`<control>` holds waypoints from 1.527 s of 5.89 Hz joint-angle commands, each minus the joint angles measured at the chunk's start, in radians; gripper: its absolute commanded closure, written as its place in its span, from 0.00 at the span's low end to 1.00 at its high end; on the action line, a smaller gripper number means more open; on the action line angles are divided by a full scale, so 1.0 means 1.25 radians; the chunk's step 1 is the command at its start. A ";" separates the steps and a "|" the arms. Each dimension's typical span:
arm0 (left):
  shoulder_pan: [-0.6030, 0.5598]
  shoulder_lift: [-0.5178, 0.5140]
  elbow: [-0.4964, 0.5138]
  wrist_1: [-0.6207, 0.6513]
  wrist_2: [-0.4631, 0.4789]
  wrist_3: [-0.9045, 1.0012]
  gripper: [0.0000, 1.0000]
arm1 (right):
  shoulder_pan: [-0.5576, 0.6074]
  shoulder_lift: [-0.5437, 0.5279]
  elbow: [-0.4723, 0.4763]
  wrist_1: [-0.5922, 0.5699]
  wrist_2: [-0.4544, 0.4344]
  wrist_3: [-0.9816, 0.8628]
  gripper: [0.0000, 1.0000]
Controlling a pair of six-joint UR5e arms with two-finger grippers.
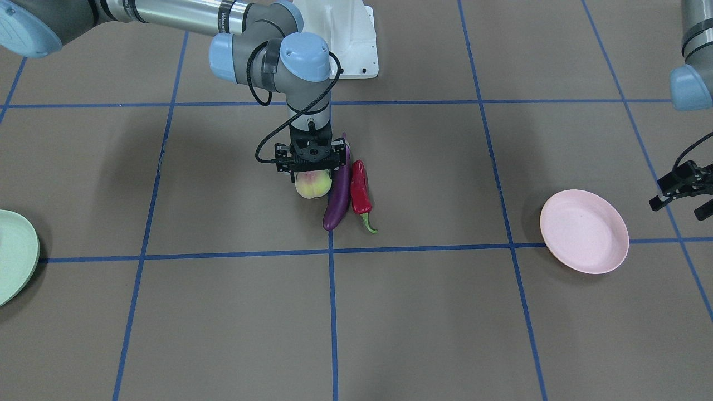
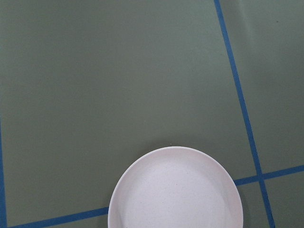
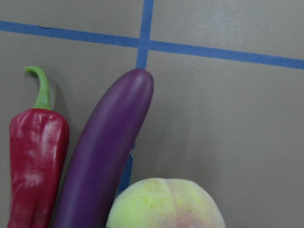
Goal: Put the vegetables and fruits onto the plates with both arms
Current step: 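Move the right gripper to the pale peach and grasp it, then carry the peach with the right gripper onto the green plate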
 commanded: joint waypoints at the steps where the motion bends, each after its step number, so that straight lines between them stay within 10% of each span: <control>1: 0.000 0.005 -0.010 0.000 0.000 0.000 0.00 | 0.031 0.005 0.027 -0.001 0.011 -0.003 1.00; 5: 0.001 0.015 -0.038 -0.001 0.000 -0.023 0.00 | 0.380 -0.097 0.037 0.005 0.337 -0.377 1.00; 9: 0.011 0.015 -0.040 0.000 0.000 -0.025 0.00 | 0.579 -0.303 -0.066 0.070 0.403 -0.789 1.00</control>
